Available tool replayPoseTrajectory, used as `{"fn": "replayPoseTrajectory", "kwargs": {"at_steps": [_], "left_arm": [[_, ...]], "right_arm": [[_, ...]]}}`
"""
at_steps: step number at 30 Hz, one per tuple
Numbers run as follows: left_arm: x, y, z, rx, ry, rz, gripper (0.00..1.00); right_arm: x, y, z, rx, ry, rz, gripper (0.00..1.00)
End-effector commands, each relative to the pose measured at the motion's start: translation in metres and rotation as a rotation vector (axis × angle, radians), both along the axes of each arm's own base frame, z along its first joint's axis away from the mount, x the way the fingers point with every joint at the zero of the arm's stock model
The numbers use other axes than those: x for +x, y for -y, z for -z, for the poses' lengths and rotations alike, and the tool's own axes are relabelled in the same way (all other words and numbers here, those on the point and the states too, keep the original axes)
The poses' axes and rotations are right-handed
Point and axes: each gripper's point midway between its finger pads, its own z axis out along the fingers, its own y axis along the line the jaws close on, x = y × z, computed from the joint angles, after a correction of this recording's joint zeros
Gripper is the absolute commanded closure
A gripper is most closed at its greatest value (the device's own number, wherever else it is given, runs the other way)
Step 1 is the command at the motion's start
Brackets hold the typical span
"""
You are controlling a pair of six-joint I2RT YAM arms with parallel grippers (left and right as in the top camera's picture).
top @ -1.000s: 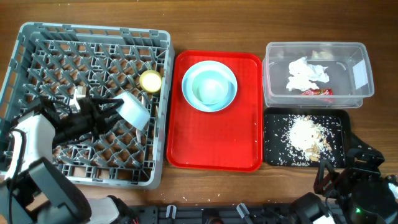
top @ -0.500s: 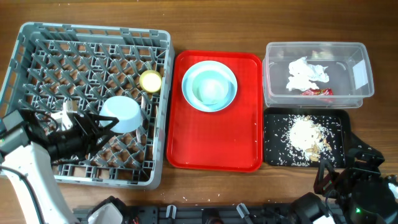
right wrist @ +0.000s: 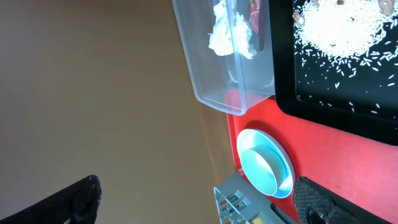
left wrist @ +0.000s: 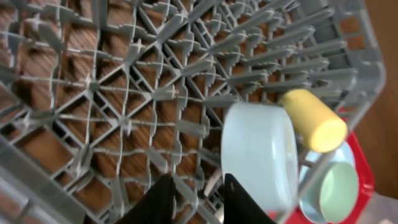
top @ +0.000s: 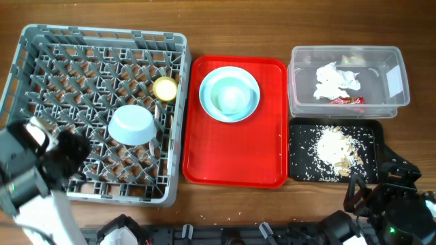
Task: Sort waste into correct bins and load items into the dishwasher rack
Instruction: 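Lower the light-blue bowl into the rack and release it, then move the left gripper back to the pale green bowl on the tray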
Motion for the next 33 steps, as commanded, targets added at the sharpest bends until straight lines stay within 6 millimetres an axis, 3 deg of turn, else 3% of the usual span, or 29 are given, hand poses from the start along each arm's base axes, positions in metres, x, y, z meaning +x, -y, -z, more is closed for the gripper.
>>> {"fn": "replayPoseTrajectory", "kwargs": {"at_steps": [1,3,7,9,15,18,20,26,29,33], "left_arm": [[0.022,-0.002,0.02,-0.022,-0.062,0.031,0.85],[0.033,0.0,0.034,-0.052,-0.097,0.037,0.95],[0.043,0.004,0.057,-0.091,-0.163,0.067,0.94],[0.042,0.015,0.061,-0.129,-0.181,0.093,0.88],[0.028,0.047,0.058,-0.299,-0.211,0.142,0.75],[0.026,0.051,0.058,-0.32,-0.219,0.145,0.7],[0.026,0.054,0.057,-0.333,-0.214,0.15,0.69],[0.044,0.088,0.029,-0.547,-0.059,0.249,0.68],[0.038,0.094,0.028,-0.581,-0.082,0.248,0.7],[0.042,0.095,0.028,-0.554,-0.067,0.272,0.66]], "right_arm": [[-0.001,0.003,-0.001,0.003,0.01,0.016,0.0],[-0.001,0.003,-0.001,0.003,0.01,0.016,0.0],[-0.001,0.003,-0.001,0.003,0.01,0.016,0.0],[-0.001,0.003,-0.001,0.003,0.01,0.016,0.0],[-0.001,0.003,-0.001,0.003,0.01,0.016,0.0],[-0.001,0.003,-0.001,0.003,0.01,0.016,0.0],[-0.001,0.003,-0.001,0.003,0.011,0.016,0.0],[-0.001,0.003,-0.001,0.003,0.011,0.016,0.0],[-0.001,0.003,-0.001,0.003,0.01,0.016,0.0],[-0.001,0.003,-0.001,0.003,0.011,0.016,0.0]]}}
